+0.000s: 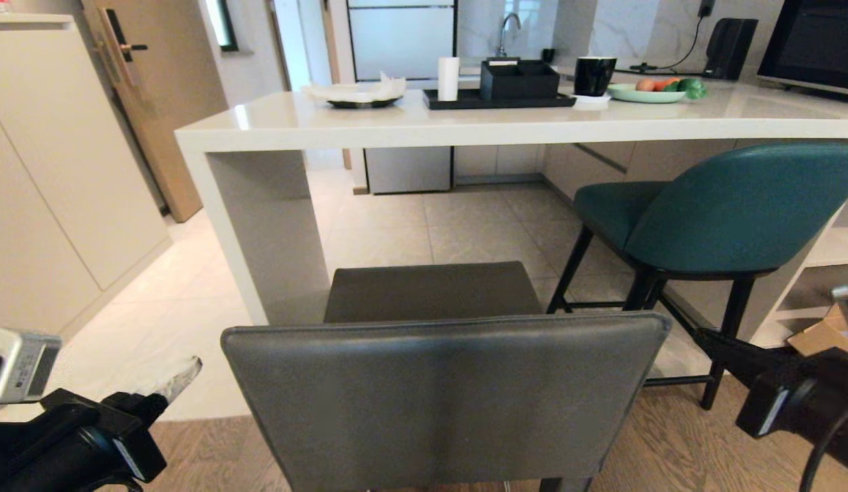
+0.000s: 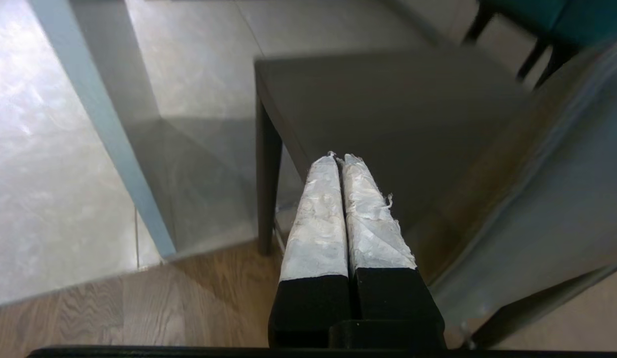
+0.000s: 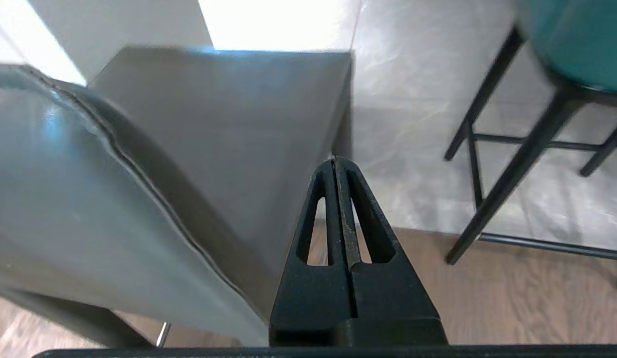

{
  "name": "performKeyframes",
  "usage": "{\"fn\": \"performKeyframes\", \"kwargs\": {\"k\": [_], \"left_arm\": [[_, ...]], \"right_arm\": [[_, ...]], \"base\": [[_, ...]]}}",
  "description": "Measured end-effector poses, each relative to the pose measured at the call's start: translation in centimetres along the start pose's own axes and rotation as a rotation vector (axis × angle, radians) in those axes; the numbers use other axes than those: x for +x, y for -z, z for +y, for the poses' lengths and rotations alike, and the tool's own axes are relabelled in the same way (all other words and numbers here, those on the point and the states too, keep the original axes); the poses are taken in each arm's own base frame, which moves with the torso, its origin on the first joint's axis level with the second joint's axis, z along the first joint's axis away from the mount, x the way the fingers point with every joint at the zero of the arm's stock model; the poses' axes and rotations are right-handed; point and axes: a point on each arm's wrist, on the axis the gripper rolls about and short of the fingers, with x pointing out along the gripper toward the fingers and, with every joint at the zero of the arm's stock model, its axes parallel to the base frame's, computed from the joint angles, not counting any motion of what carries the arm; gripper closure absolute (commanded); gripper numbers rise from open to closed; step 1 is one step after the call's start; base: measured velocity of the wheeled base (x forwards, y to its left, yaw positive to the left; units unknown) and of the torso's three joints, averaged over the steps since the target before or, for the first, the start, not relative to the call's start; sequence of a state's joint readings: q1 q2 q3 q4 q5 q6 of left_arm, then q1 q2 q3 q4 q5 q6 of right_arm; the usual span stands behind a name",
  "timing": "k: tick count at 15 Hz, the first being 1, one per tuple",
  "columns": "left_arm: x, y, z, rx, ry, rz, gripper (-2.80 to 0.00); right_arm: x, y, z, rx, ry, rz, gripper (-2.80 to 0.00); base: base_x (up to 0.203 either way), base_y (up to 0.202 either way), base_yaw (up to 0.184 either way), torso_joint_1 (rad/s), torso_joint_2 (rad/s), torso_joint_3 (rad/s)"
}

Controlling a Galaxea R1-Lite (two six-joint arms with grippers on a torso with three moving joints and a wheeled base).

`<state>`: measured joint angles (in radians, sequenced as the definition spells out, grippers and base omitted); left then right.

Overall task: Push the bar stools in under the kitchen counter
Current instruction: Push the gray chair back under the dining table

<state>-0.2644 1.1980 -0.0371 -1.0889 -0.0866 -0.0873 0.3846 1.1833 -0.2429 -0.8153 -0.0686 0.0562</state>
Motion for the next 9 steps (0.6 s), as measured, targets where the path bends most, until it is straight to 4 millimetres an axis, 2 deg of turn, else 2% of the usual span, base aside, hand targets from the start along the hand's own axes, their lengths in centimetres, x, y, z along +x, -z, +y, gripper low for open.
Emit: {"fn": "performKeyframes", "kwargs": {"k": [7,9], "left_arm": [[4.5,1.9,-0.9,0.02,0.075,0.001,0.0],[5.5,3.0,-1.0,0.032,0.08,0.048,0.0]], "right_arm": [[2.1,1.2,1.5,-0.038,-0.065,0.091,0.0],[3.0,1.5,1.8,-0.041,-0.071,0.097,0.0]], "base": [[0.0,0.0,0.0,0.0,0.0,0.0],[0.0,0.0,0.0,0.0,0.0,0.0]]}}
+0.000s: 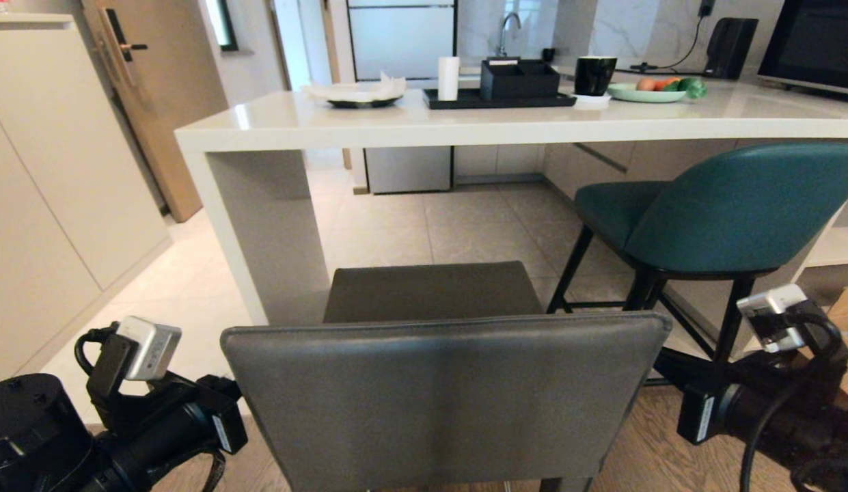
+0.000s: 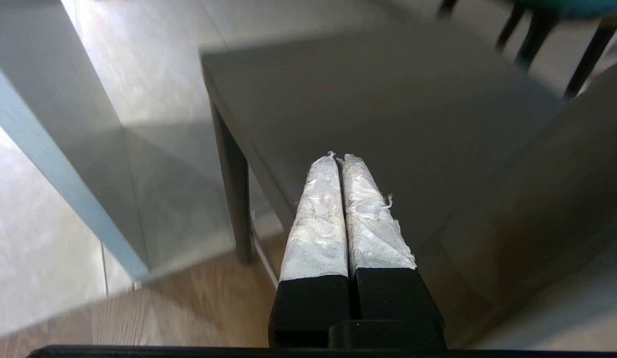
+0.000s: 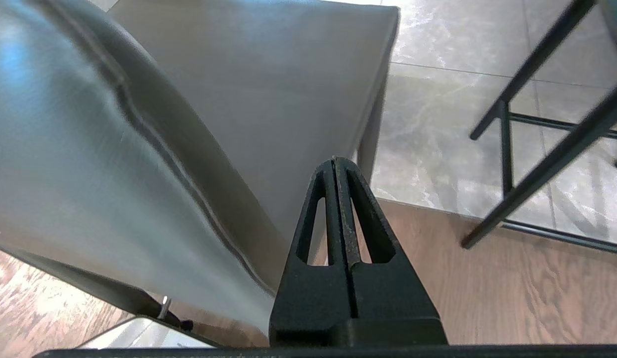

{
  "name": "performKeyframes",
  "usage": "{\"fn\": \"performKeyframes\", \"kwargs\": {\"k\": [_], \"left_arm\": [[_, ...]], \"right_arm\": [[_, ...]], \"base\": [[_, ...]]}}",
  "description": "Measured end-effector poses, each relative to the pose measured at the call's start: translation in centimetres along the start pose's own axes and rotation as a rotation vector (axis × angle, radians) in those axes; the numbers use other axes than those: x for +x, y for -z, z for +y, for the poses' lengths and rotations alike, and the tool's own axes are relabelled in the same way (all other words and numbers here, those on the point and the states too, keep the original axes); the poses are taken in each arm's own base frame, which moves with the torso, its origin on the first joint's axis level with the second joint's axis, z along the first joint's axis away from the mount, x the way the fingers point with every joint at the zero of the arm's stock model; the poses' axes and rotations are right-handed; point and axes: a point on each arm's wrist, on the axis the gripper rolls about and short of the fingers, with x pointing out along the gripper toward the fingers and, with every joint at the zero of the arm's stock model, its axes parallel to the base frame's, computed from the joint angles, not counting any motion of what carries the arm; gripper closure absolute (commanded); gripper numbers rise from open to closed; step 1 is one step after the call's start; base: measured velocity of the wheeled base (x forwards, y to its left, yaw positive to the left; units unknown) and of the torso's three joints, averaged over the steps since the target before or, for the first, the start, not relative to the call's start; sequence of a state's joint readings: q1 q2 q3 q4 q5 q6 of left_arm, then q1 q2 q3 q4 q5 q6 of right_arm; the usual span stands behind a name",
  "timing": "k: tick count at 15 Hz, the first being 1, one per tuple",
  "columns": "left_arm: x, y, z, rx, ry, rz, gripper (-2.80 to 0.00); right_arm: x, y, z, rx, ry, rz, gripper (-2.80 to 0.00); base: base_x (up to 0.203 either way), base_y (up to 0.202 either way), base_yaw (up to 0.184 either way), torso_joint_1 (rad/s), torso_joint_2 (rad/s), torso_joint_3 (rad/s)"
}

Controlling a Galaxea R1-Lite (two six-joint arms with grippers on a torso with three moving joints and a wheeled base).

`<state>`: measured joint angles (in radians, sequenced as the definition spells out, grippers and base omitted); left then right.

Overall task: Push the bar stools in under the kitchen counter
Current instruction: Push the gray chair back under the dining table

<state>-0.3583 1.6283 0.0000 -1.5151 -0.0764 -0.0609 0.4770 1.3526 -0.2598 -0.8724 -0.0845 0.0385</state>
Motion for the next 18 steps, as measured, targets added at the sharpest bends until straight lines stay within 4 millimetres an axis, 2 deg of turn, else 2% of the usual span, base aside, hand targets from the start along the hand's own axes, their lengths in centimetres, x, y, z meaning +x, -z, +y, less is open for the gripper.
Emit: {"fn": "performKeyframes", "kwargs": {"k": [4,12,18], "left_arm": [[0.9,1.3,0.1,-0.004,-0.011,0.069,0.0],[1.8,2.7,-0.6,-0.008,0.015,0.145,0.0],[2.4,3.7,-0.5,-0.015,-0.002,0.198,0.0]], "right_arm": [[2.0,0.2,0.1,0.005,0.049,-0.041,0.0],[3.3,1.3,0.7,-0.006,0.028,0.021,0.0],[7.0,0.1,1.2,-0.004,0.07,0.001,0.0]], "base": [[0.0,0.0,0.0,0.0,0.0,0.0],[0.0,0.0,0.0,0.0,0.0,0.0],[0.0,0.0,0.0,0.0,0.0,0.0]]}}
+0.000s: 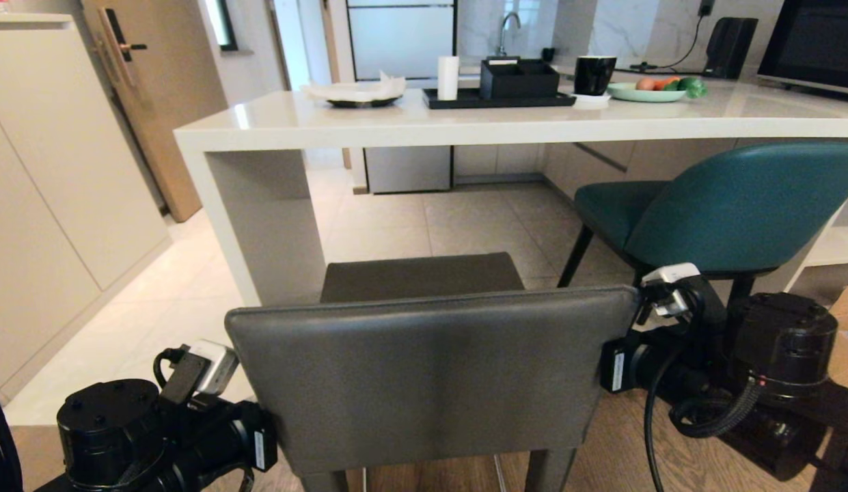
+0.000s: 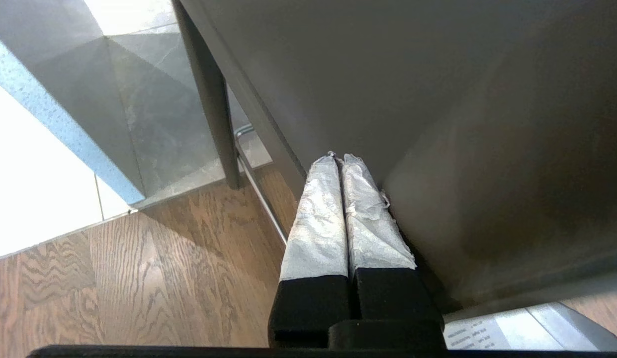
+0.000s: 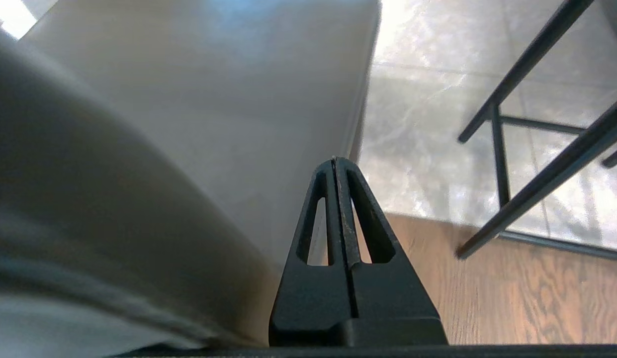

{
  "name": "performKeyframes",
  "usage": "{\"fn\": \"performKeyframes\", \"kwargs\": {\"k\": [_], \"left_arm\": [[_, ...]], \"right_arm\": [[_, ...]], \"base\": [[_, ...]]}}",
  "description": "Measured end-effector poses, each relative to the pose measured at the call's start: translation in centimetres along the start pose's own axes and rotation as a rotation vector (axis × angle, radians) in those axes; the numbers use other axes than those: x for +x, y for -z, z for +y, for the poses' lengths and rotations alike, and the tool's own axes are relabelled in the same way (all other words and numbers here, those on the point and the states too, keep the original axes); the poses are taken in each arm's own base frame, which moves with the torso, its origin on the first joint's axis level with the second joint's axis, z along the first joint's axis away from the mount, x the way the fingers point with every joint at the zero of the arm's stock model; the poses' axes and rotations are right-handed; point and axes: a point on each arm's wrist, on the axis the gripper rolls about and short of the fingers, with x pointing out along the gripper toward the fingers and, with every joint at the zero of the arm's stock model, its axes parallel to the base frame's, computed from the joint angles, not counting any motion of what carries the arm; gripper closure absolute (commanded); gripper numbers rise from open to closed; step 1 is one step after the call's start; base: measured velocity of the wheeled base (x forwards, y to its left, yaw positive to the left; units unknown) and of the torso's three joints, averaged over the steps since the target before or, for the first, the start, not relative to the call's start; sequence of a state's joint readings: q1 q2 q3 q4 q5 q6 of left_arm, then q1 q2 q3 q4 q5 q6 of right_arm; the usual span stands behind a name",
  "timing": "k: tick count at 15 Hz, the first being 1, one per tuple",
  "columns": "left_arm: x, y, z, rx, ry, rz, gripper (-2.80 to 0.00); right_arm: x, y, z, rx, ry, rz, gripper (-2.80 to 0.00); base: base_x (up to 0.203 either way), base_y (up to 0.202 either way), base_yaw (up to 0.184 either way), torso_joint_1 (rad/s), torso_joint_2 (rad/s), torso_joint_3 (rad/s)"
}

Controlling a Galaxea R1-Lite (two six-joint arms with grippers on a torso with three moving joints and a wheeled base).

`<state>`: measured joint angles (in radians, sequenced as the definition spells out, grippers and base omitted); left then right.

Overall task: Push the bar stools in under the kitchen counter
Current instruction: Push the gray chair back under the dining table

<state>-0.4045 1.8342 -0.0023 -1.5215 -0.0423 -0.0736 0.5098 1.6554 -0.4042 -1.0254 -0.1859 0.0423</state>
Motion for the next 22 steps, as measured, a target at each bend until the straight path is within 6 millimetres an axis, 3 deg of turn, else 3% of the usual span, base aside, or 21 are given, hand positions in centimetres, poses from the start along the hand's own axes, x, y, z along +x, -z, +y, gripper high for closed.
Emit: {"fn": "performKeyframes", "kwargs": {"k": [6,18,22], "left_arm": [[2.3,-0.1,0.3,-0.017,-0.014,-0.004,0.0],[6.9,-1.5,1.3,-0.018,-0.053,-0.094,0.0],[7.0,-1.2,1.7,-0.021,-0.066,-0.081,0.0]], "right_arm": [[3.3,-0.1,-0.2,0.008,0.049,-0.001,0.0],[2.9,1.5,-0.6,0.008,0.06,0.013,0.0],[3.2,1.8,-1.3,0.012,0.072,0.029,0.0]], "base": [[0.0,0.0,0.0,0.0,0.0,0.0],[0.0,0.0,0.0,0.0,0.0,0.0],[0.0,0.0,0.0,0.0,0.0,0.0]]}}
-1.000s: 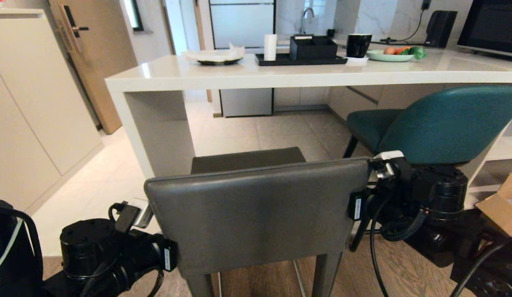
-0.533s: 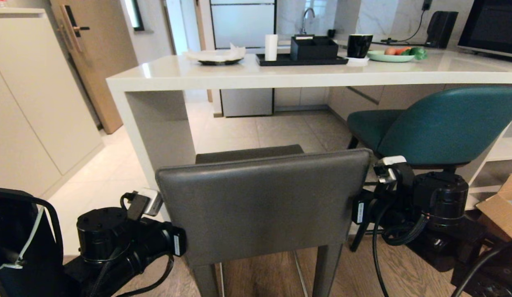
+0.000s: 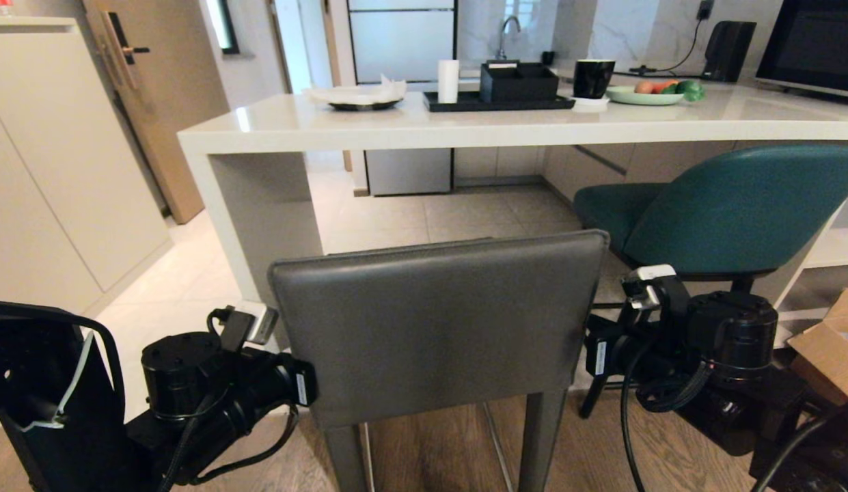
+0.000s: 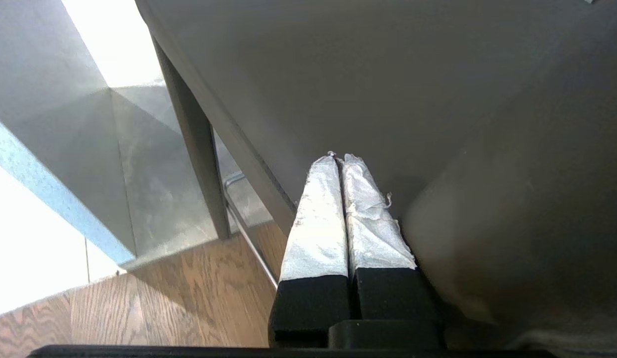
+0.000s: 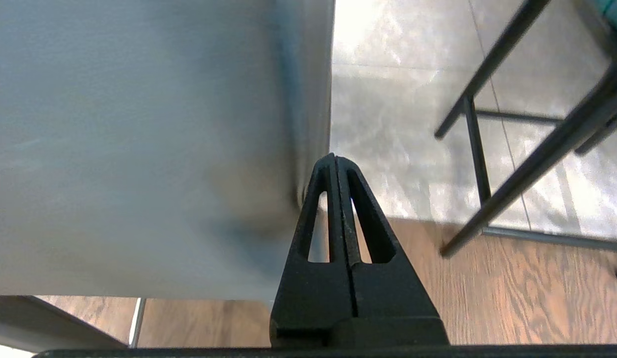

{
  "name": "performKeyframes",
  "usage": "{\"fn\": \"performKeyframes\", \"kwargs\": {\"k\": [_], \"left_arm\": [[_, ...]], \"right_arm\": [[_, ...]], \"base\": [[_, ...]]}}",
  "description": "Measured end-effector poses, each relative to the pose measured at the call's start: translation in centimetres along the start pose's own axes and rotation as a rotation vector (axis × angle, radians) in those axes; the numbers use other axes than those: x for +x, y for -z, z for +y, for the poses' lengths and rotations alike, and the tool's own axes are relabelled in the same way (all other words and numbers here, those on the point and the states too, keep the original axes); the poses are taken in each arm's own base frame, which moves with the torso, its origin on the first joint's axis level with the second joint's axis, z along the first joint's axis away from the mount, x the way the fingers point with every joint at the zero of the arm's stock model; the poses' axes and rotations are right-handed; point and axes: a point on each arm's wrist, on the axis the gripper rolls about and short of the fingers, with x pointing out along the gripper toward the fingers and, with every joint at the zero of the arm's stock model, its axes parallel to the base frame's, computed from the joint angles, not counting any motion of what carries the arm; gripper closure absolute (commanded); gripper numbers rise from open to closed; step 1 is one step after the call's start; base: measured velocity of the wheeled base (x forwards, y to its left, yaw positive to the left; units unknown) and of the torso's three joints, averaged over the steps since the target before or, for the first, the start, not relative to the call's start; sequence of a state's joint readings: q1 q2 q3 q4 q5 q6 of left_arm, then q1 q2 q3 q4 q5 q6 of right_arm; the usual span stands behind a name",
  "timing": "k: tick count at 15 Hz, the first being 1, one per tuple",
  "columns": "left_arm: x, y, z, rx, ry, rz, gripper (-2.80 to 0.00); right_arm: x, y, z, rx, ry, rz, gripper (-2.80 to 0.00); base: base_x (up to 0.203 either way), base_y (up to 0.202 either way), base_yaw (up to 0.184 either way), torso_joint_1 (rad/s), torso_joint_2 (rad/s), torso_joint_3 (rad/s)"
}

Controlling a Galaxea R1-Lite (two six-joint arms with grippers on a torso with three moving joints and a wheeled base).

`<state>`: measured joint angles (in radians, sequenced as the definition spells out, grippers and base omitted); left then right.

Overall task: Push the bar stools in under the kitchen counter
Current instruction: Push the gray chair back under the dining table

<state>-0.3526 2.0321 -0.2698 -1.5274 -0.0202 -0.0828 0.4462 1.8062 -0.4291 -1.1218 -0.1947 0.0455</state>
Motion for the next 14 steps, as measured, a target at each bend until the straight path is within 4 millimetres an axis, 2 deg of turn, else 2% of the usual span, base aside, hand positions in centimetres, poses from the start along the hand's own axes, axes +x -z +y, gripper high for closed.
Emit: {"fn": "performKeyframes", "kwargs": {"k": [4,6,9,14], "left_arm": [[-1.6,0.3,0.0,-0.001,-0.004,0.037,0.0],[-2.4,0.5,0.0,-0.004,-0.017,0.047,0.0],[-3.0,0.7,-0.1,-0.002,-0.029,0.062,0.0],[-2.6,0.1,-0.2,-0.001,-0.028,0.031,0.0]], "right_arm": [[0.6,-0.2,-3.3,0.031,0.061,-0.017,0.0],[0.8,-0.4,-4.3,0.039,0.049,-0.028,0.0],[1.0,-0.7,-4.0,0.035,0.013,-0.038,0.0],[1.1,-0.6,-2.3,0.027,-0.053,-0.038,0.0]], "base": [[0.0,0.0,0.0,0.0,0.0,0.0],[0.0,0.0,0.0,0.0,0.0,0.0],[0.0,0.0,0.0,0.0,0.0,0.0],[0.0,0.0,0.0,0.0,0.0,0.0]]}}
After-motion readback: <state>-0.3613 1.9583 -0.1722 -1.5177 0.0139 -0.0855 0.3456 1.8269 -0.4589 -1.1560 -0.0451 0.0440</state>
